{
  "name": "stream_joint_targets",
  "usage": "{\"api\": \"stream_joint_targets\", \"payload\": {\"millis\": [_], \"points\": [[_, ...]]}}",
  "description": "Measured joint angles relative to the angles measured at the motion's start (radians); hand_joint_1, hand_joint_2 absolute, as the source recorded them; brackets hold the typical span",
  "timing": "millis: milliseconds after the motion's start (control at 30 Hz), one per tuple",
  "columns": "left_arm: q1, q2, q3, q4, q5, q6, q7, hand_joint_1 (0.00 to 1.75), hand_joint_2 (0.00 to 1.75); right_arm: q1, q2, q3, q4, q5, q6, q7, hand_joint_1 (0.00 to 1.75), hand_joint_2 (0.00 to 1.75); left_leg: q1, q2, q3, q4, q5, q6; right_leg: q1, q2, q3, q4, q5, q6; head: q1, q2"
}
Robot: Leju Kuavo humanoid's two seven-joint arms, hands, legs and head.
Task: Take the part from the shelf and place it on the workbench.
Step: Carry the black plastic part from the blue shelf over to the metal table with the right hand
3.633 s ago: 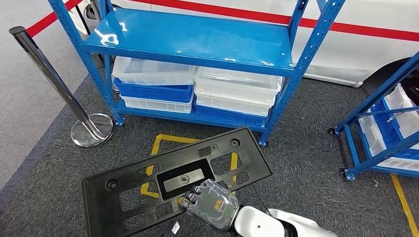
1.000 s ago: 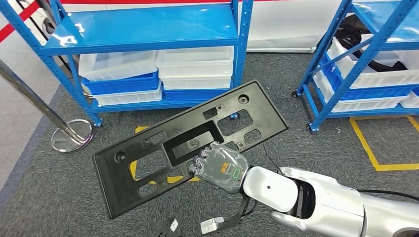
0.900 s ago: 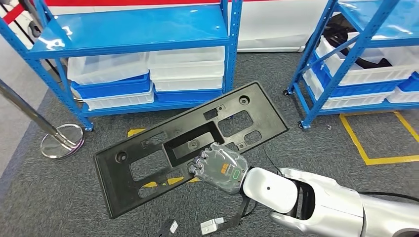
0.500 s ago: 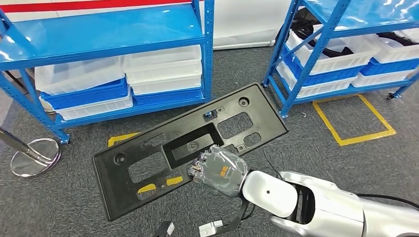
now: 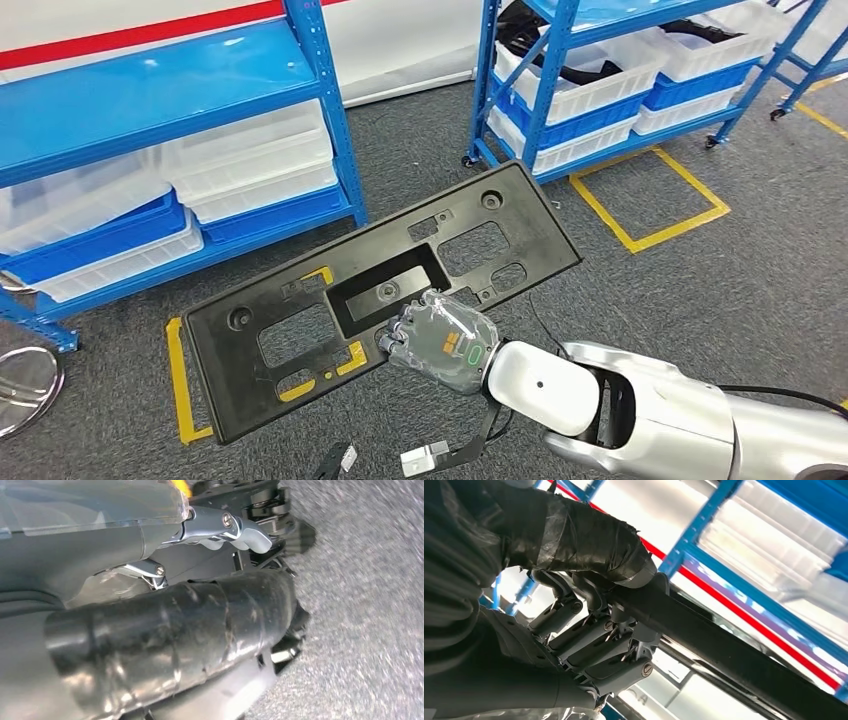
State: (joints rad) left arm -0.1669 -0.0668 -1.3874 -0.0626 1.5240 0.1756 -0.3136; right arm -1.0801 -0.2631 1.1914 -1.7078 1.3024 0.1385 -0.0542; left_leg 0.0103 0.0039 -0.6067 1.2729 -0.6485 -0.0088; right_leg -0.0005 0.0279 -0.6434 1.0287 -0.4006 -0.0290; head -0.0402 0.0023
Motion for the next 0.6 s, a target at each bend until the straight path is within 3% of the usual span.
{"api": "stream_joint_targets", "payload": {"millis": [33, 100, 167, 233, 300, 367, 433, 500, 533, 600], "points": [[-0.001, 0.0, 0.0, 0.0, 0.0, 0.0, -0.001, 0.0, 0.0, 0.0, 0.001, 0.002, 0.0, 0.0, 0.001, 0.0, 1.75, 1.75, -0.001, -0.001, -0.004, -0.002, 0.02, 0.003, 0.003, 0.015, 0.001, 0.002, -0.001, -0.001, 0.0, 0.0], [0.002, 0.0, 0.0, 0.0, 0.0, 0.0, -0.001, 0.0, 0.0, 0.0, 0.004, 0.004, 0.0, 0.0, 0.001, 0.0, 1.75, 1.75, -0.002, -0.016, 0.026, -0.094, 0.097, 0.013, 0.007, 0.044, 0.003, 0.008, -0.002, -0.002, 0.0, 0.0], [0.007, 0.0, 0.0, 0.0, 0.0, 0.0, -0.001, 0.0, 0.0, -0.002, 0.01, 0.005, 0.001, 0.0, 0.001, 0.0, 1.75, 1.75, 0.0, -0.063, 0.056, -0.192, 0.146, 0.022, 0.008, 0.07, -0.004, 0.016, 0.0, 0.003, 0.002, 0.0], [0.008, 0.0, 0.0, 0.0, 0.0, 0.0, -0.002, 0.0, 0.0, -0.002, 0.02, 0.006, 0.004, 0.001, 0.001, 0.0, 1.75, 1.75, -0.002, -0.085, 0.068, -0.23, 0.143, 0.027, 0.002, 0.094, -0.019, 0.019, 0.008, 0.016, 0.003, 0.0], [0.008, -0.001, 0.0, 0.0, 0.0, 0.001, -0.002, 0.0, 0.0, -0.002, 0.03, 0.006, 0.007, 0.001, 0.003, 0.0, 1.75, 1.75, -0.001, -0.063, 0.079, -0.251, 0.145, 0.032, 0.0, 0.109, -0.028, 0.015, 0.016, 0.03, 0.001, 0.0], [0.01, -0.003, 0.0, 0.001, 0.0, 0.001, -0.002, 0.0, 0.0, -0.005, 0.038, 0.007, 0.01, 0.0, 0.004, 0.0, 1.75, 1.75, 0.004, -0.036, 0.09, -0.269, 0.156, 0.04, 0.006, 0.066, -0.047, 0.05, -0.006, 0.041, 0.009, 0.0], [0.012, -0.003, 0.0, 0.001, 0.0, 0.001, -0.002, 0.0, 0.0, -0.008, 0.049, 0.009, 0.014, 0.0, 0.005, 0.001, 1.75, 1.75, 0.003, -0.009, 0.094, -0.274, 0.16, 0.043, 0.003, 0.0, -0.098, 0.159, -0.061, 0.051, 0.017, 0.0], [0.014, -0.001, 0.0, 0.001, 0.0, 0.0, -0.002, 0.0, 0.0, -0.008, 0.063, 0.015, 0.02, 0.0, 0.009, 0.002, 1.75, 1.75, 0.001, 0.019, 0.094, -0.271, 0.157, 0.042, -0.007, -0.024, -0.148, 0.26, -0.091, 0.059, 0.018, 0.0], [0.014, -0.001, 0.0, 0.002, 0.0, 0.0, -0.002, 0.0, 0.0, -0.008, 0.071, 0.017, 0.024, 0.0, 0.012, 0.002, 1.75, 1.75, 0.001, 0.033, 0.095, -0.27, 0.153, 0.04, -0.011, -0.029, -0.149, 0.263, -0.082, 0.061, 0.018, 0.0], [0.015, 0.0, 0.0, 0.002, 0.0, 0.0, -0.002, 0.0, 0.0, -0.013, 0.088, 0.02, 0.033, -0.002, 0.022, 0.002, 1.75, 1.75, 0.001, 0.06, 0.102, -0.267, 0.145, 0.035, -0.014, -0.047, -0.094, 0.159, -0.025, 0.061, 0.018, 0.0]]}}
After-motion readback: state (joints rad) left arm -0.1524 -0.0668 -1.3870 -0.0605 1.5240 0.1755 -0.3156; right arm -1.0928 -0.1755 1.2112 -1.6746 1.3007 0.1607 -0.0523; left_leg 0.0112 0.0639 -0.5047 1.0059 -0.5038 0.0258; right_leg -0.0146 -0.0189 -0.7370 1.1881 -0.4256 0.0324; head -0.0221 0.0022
